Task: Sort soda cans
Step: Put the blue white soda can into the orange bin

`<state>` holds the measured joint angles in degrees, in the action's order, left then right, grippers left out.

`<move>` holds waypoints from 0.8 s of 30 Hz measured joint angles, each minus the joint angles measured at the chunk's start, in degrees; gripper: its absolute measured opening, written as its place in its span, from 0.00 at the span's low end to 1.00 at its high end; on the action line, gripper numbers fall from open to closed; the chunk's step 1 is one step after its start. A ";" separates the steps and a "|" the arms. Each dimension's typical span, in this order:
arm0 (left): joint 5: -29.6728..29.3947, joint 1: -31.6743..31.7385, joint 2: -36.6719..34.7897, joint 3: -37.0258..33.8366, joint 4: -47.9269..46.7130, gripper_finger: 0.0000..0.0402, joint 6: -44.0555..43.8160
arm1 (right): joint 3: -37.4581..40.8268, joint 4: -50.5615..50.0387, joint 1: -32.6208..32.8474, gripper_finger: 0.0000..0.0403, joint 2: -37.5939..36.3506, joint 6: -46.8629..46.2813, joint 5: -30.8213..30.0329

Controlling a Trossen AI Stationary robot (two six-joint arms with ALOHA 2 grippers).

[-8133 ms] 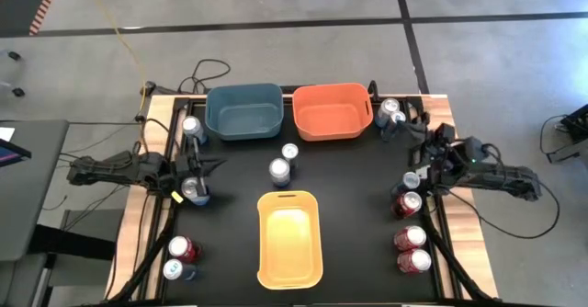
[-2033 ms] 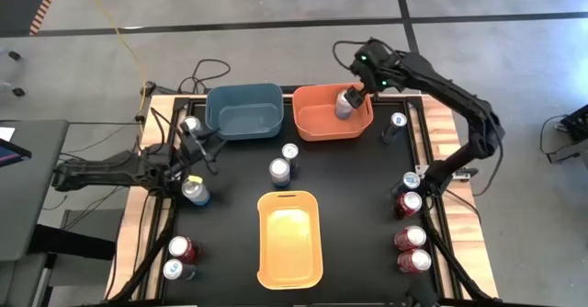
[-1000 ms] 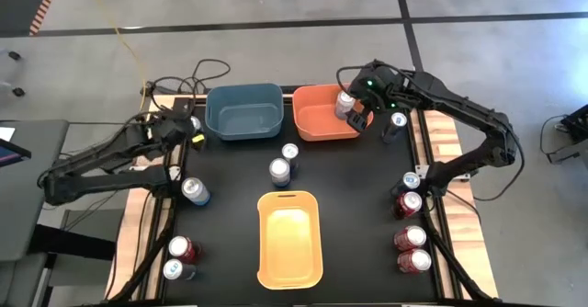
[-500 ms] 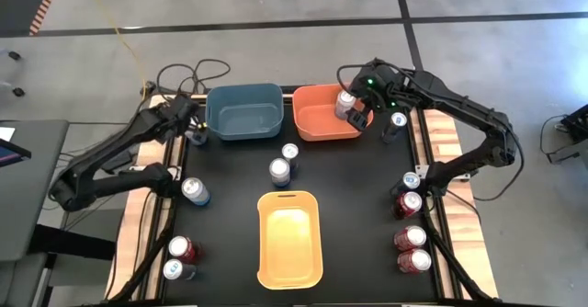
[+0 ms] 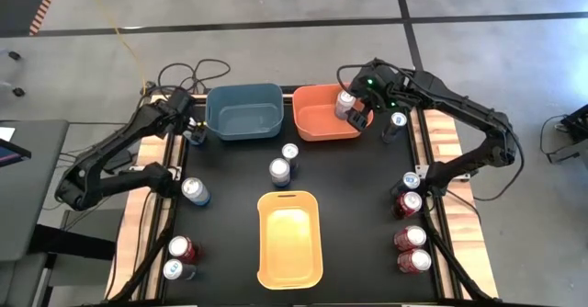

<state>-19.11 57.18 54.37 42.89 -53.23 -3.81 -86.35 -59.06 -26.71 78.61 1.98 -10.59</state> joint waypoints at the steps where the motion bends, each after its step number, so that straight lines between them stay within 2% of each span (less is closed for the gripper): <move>1: 0.19 0.13 0.00 0.00 0.00 0.89 0.02 | 0.00 0.17 0.09 0.95 0.00 -0.11 0.00; 6: 0.85 0.26 0.00 0.00 0.07 0.80 0.10 | 0.00 0.59 0.08 0.95 0.00 -0.44 0.00; 14: 0.86 0.25 0.00 0.00 0.21 0.77 0.03 | 0.00 1.82 0.09 0.95 0.00 -0.46 0.00; 20: 0.81 0.25 -0.02 0.02 0.26 0.68 -0.15 | 0.00 1.76 0.10 0.95 0.00 -0.44 0.00; 24: 0.83 0.25 -0.04 0.02 0.15 0.66 -0.34 | 0.00 1.74 0.08 0.95 0.00 -0.18 0.00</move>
<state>-18.28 57.43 54.33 42.92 -53.08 -4.15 -86.35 -57.32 -26.63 78.61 1.79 -10.59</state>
